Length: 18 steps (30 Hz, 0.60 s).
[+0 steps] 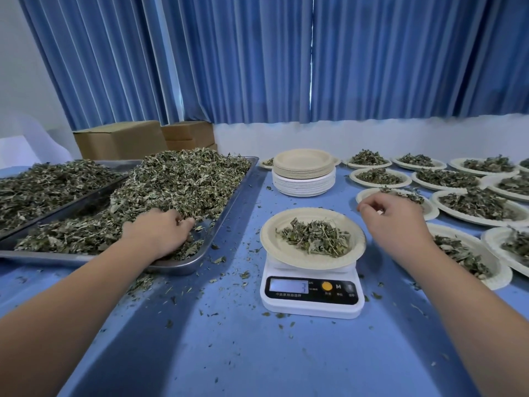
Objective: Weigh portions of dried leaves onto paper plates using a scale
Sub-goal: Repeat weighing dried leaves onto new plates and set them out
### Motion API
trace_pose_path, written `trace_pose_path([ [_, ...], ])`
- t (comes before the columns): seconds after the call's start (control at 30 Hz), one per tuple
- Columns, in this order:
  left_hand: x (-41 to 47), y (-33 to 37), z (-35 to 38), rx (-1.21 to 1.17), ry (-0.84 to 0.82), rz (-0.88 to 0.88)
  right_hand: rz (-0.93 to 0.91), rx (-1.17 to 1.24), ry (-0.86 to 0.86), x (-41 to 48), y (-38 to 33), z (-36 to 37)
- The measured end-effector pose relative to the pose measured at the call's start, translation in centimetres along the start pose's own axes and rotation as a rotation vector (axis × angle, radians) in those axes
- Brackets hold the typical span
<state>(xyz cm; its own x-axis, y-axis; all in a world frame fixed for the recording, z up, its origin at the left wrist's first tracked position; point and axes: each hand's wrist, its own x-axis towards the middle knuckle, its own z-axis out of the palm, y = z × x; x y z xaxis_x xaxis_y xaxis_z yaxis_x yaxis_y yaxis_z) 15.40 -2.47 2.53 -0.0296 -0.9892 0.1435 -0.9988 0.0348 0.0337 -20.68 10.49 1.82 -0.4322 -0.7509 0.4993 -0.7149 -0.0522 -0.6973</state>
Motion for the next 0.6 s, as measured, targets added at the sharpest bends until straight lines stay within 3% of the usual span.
trace_pose_path([
  [0.13,0.0,-0.6,0.2,-0.111,-0.289,-0.060,-0.003,-0.009,-0.007,-0.2,-0.1,-0.1],
  [0.2,0.3,-0.6,0.0,-0.135,-0.241,-0.047,-0.003,-0.004,-0.001,-0.2,-0.1,-0.2],
  [0.37,0.7,-1.3,-0.7,-0.133,0.068,-0.052,-0.003,-0.006,0.002,-0.2,-0.2,-0.3],
  [0.53,0.0,-1.0,-0.4,-0.097,-0.227,-0.027,0.004,-0.031,-0.015,-0.1,-0.2,-0.2],
  [0.6,-0.3,-0.5,-0.6,-0.099,-0.183,0.014,0.005,-0.030,-0.013,-0.1,-0.2,-0.3],
])
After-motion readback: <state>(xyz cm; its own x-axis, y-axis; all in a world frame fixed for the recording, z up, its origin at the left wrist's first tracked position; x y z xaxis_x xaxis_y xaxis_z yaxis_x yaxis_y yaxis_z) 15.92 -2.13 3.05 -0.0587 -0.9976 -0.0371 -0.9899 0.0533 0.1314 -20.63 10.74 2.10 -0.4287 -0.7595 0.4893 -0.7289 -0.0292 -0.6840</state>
